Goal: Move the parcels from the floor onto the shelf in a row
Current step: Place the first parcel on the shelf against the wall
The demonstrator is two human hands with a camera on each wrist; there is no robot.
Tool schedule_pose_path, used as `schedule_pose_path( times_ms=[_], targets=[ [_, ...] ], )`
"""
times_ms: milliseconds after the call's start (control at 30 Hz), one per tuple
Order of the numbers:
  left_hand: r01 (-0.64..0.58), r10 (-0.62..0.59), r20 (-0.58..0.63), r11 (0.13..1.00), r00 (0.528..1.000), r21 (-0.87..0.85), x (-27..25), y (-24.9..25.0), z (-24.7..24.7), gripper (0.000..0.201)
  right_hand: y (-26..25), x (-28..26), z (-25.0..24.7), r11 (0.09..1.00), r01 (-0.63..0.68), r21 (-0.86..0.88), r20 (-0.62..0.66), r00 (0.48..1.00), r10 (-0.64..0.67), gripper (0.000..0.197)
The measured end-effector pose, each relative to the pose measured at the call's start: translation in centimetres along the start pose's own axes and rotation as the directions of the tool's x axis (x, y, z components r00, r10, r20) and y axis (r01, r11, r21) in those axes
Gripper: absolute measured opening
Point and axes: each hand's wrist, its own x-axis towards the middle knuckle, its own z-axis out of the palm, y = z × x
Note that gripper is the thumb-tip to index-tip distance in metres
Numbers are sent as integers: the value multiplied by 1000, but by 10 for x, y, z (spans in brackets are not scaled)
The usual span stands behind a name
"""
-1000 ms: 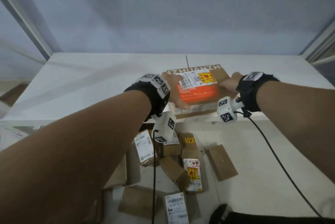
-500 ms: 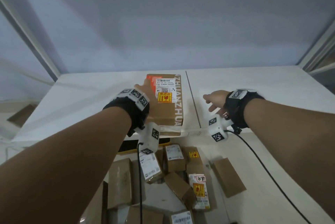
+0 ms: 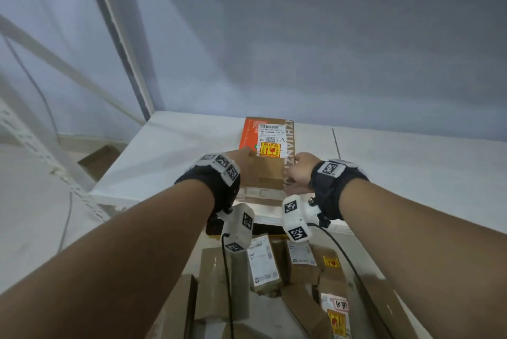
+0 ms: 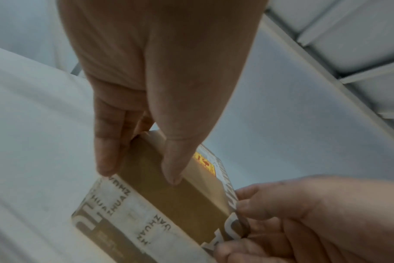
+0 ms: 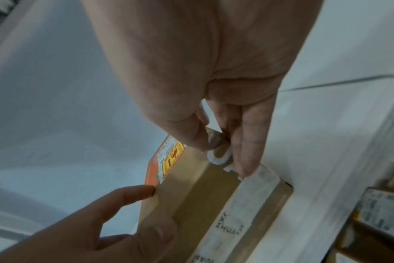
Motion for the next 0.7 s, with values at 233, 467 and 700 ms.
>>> schedule_pose_path(
  times_ms=[233,467,700],
  targets=[
    [54,-50,-177,998,983,16,13,-64,-52,38,-65,51,48,982,125,140,-62,991,-117,23],
    [99,-94,-242,995,966,10,56,-128,-82,29,-121,109,91,944,213,254,-62,977,-204,18],
    [233,-218,-274,972,937,25,81,-190,-114,43,-176,128,135,926,303,227,-59,953,-298,30]
  ],
)
